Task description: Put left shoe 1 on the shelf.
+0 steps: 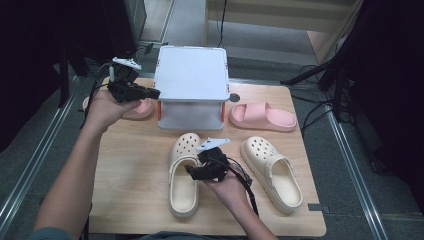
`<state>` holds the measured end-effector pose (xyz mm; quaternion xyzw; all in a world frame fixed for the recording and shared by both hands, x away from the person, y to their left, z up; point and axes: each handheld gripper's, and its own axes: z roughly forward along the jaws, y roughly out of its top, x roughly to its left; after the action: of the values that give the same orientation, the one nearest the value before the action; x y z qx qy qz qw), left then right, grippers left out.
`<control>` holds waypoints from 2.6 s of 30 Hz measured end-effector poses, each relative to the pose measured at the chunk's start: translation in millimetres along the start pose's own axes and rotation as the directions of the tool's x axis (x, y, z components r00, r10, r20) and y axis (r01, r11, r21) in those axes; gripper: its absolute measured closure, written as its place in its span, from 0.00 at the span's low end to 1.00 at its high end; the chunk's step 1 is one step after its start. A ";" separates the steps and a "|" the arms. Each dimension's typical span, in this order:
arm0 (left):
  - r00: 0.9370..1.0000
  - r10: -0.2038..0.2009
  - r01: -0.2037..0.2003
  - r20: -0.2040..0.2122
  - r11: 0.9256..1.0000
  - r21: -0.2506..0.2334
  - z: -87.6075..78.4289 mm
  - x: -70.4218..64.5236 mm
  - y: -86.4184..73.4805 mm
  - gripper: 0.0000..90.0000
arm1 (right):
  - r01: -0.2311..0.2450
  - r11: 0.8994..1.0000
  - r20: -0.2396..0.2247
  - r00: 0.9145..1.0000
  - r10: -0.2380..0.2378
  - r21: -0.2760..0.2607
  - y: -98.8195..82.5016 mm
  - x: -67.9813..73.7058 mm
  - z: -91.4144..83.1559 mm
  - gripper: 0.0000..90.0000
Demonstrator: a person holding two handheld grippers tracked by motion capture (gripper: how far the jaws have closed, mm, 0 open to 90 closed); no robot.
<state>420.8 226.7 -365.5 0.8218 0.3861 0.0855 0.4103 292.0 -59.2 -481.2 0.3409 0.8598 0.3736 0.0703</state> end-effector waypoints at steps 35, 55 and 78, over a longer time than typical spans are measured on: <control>0.998 0.026 -0.026 -0.048 1.000 0.002 20.1 12.0 2.1 0.99 | 0.016 0.999 0.177 0.984 -0.008 -0.046 48.4 -14.9 6.9 0.85; 0.999 0.026 -0.026 -0.035 1.000 -0.010 21.0 12.9 1.0 0.99 | -0.026 0.997 0.337 0.940 0.051 -0.079 102.3 -33.3 74.9 0.84; 0.999 0.021 -0.022 -0.038 1.000 -0.013 21.3 12.5 0.6 0.99 | -0.001 0.994 0.179 0.984 0.021 -0.109 67.6 -13.1 22.8 0.72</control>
<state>439.4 222.4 -381.1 0.8213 0.3843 0.1082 0.4075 346.6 -20.9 -452.5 0.3738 0.8263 0.3879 0.1642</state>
